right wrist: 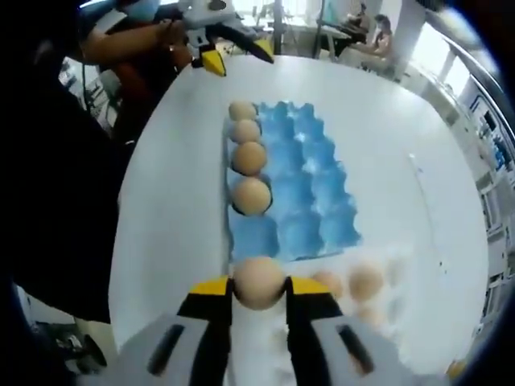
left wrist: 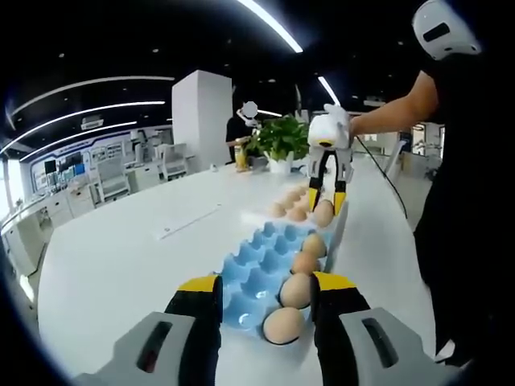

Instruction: Place the egg into an empty slot of the egg tray after lifting it from the table, then release the egg inside the slot.

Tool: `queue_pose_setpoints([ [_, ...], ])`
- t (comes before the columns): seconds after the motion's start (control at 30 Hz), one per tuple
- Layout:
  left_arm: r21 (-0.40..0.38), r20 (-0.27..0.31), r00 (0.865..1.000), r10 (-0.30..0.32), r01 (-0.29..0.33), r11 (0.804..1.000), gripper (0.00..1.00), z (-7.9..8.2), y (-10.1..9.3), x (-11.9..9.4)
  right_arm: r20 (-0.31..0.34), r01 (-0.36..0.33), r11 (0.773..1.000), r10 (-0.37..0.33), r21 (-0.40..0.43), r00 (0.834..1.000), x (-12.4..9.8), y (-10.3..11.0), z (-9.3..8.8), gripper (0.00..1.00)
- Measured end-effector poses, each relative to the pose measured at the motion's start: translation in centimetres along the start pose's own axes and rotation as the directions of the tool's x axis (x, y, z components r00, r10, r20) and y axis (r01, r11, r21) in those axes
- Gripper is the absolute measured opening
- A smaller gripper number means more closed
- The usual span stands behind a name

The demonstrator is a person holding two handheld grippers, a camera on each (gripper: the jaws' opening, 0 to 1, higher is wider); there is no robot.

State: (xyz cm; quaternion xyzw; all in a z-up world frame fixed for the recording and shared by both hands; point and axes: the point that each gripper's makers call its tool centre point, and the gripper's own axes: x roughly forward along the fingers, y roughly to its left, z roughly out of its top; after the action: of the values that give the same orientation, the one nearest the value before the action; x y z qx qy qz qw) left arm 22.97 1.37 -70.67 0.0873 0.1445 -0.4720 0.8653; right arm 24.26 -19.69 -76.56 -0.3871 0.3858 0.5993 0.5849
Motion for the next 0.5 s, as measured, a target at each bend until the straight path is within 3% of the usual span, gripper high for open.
queue_pose_setpoints([
  [0.5, -0.001, -0.003, 1.000, -0.001, 0.001, 1.000, 0.43, -0.1, 0.1, 0.1, 0.008, -0.025, 0.999, 0.025, -0.036, 1.000, 1.3, 0.0, 1.7, 0.25],
])
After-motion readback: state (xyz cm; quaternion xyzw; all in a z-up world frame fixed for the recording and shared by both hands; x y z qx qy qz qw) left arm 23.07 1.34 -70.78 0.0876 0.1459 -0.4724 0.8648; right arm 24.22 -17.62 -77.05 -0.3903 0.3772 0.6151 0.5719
